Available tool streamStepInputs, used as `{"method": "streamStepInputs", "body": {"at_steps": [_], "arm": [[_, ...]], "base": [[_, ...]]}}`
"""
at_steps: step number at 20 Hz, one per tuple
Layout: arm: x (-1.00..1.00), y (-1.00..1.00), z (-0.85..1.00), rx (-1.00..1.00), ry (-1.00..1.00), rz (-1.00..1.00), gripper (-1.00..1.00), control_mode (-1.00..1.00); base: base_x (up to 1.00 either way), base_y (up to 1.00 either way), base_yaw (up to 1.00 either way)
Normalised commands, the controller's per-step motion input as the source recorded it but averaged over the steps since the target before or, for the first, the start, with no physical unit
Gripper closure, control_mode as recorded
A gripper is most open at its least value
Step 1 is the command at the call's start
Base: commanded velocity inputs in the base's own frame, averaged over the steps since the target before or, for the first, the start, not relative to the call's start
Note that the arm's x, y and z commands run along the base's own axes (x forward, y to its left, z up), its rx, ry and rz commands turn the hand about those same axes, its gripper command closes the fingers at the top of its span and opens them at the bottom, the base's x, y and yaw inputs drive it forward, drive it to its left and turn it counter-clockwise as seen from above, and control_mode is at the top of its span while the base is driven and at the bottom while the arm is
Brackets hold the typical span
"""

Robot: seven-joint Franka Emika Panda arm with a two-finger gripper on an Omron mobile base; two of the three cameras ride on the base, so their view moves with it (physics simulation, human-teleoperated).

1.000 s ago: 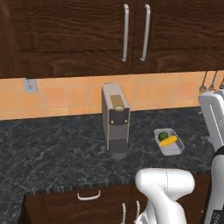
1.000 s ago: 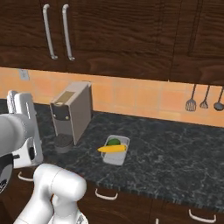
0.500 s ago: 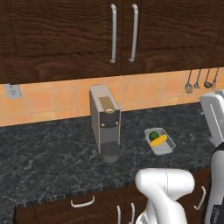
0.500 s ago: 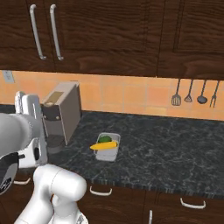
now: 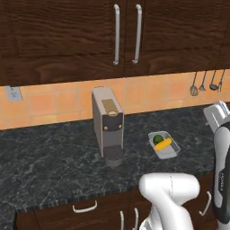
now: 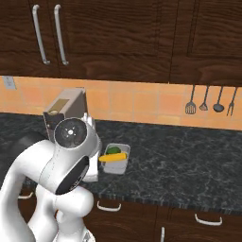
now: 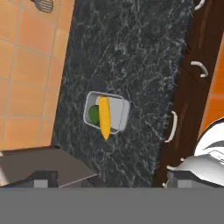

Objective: Take the meat container that has the steak and place it on the second highest rack of the freezer. Then take the vegetable container that has the corn and avocado and place it on the highest rack of the freezer.

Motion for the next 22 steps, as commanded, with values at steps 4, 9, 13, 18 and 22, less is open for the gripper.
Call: {"method": "streamStepInputs", "body": {"at_steps": [4,9,13,18,22], "arm": [[0.73,-0.33,-1.0,0.0,0.04,0.0,-1.0,-1.0],[0.98,-0.01,-0.82,0.02,0.45,0.03,-1.0,-1.0],[0.46,-0.02,-0.73,0.1,0.4,0.09,-1.0,-1.0],[0.29,-0.15,-0.61,0.04,0.01,0.11,-1.0,-1.0],[0.42,-0.24,-0.29,0.04,0.18,0.12,-1.0,-1.0]], "base": [[0.0,0.0,0.0],[0.0,0.0,0.0],[0.0,0.0,0.0],[0.0,0.0,0.0],[0.0,0.0,0.0]]}}
